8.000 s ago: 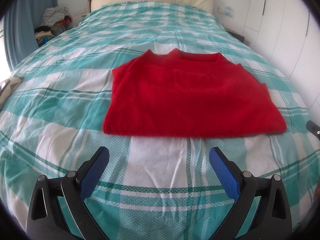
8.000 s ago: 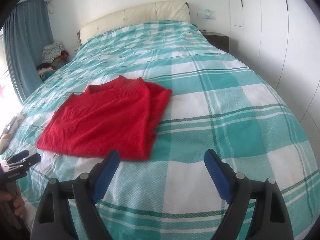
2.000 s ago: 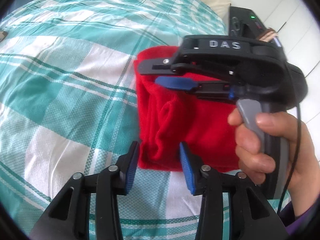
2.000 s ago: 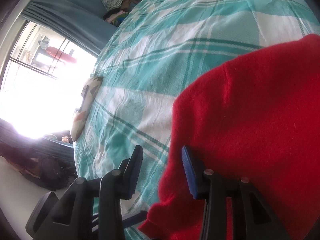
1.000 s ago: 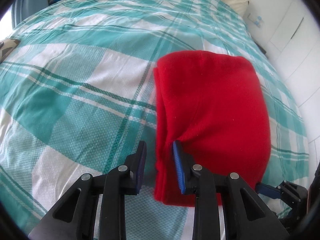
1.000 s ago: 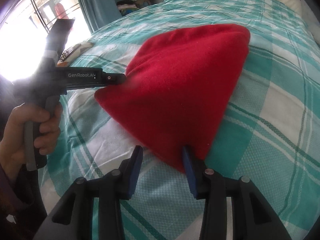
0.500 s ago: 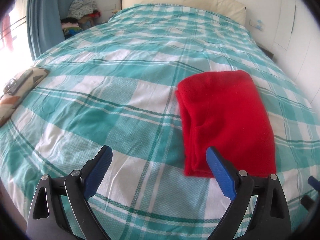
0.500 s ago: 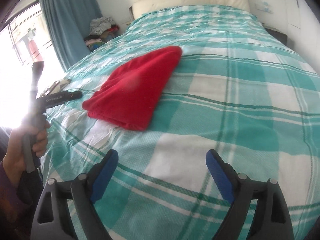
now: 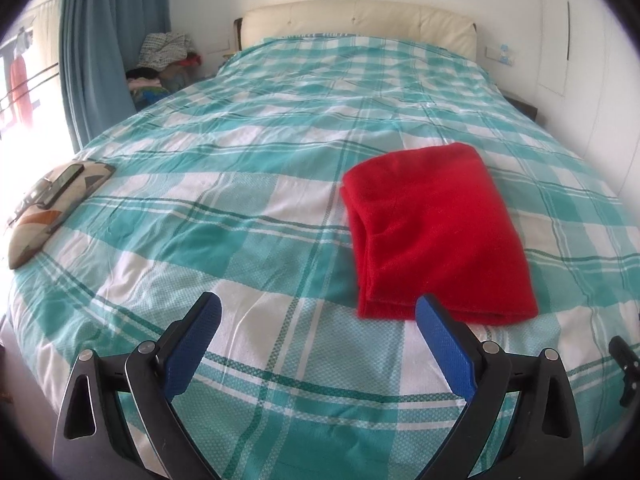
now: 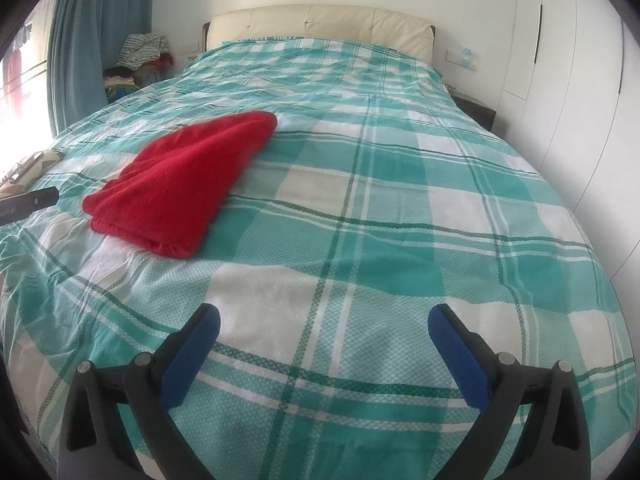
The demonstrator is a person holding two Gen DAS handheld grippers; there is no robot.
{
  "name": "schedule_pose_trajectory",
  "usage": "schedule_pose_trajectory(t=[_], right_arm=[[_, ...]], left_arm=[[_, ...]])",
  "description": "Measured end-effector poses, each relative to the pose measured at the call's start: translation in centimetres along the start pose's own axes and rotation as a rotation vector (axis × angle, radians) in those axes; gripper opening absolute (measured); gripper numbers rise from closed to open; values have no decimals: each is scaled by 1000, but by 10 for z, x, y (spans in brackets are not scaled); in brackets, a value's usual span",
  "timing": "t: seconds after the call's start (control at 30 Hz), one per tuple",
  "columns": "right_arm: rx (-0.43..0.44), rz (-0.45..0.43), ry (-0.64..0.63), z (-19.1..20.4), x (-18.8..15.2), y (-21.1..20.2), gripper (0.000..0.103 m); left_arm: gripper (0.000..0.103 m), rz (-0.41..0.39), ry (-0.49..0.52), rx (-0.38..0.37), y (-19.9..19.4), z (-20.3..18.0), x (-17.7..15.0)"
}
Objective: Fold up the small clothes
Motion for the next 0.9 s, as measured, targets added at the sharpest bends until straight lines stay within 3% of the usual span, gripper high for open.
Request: schedule_pose_trajectory(t=[0.2, 0.47, 0.67, 0.8, 0.9], right_arm=[[-93, -69, -38, -9, 12, -12, 103], [-224, -24, -31, -40, 9, -8, 103], [-365, -1, -108, -59, 7, -9, 103], [-330, -15, -104, -56, 10, -11, 103], [-170, -70, -41, -40, 18, -16, 103]], left_arm=[[102, -171, 224, 137, -24, -20, 15], [102, -105, 245, 80, -12, -34, 4], [102, -93, 227, 93, -9, -30, 1], [102, -55, 208, 64, -3, -29, -2], [102, 30, 110, -55, 11, -23, 2]])
Point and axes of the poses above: each gripper's, at about its wrist camera, not at the fingertips, and y roughly the way its jaws point, z to its left, x to its top, the point moved 10 cm from there along y, roughly the way its jaws point, and after that the axes turned 5 degrees about -z, right-handed, at the moved point
